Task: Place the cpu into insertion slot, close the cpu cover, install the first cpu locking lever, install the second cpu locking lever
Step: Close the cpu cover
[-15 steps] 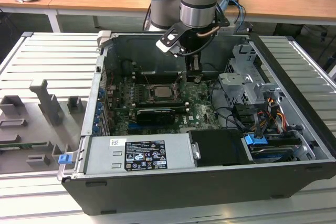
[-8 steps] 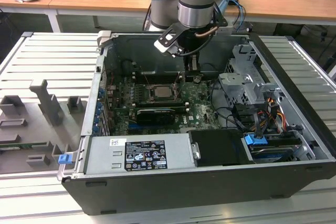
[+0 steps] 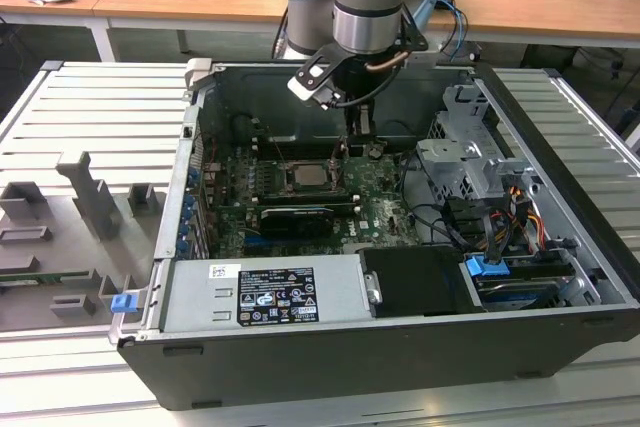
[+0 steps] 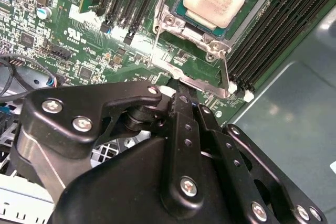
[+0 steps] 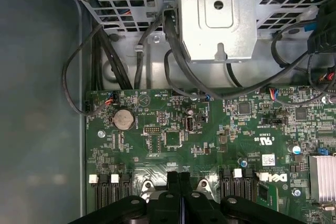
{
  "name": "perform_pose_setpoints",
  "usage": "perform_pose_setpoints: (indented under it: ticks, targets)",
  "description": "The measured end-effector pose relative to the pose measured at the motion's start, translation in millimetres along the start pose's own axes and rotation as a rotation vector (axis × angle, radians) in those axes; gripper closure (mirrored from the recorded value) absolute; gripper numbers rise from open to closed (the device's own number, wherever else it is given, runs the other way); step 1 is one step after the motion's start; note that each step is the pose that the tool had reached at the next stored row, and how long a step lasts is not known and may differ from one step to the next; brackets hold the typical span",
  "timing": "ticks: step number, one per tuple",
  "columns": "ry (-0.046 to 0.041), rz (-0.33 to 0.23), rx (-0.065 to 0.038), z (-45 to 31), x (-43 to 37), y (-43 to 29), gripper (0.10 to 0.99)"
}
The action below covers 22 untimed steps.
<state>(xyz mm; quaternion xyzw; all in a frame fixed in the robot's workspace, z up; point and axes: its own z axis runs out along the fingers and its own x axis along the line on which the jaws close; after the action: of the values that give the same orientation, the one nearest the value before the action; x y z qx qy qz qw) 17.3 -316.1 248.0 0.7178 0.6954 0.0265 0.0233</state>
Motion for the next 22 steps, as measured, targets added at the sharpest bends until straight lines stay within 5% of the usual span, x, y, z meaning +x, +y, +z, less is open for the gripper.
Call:
perform_pose_setpoints:
  ticks: [22]
  targets:
    - [0.0001,0.000,0.000,0.2,-0.4,-13.9,0.980]
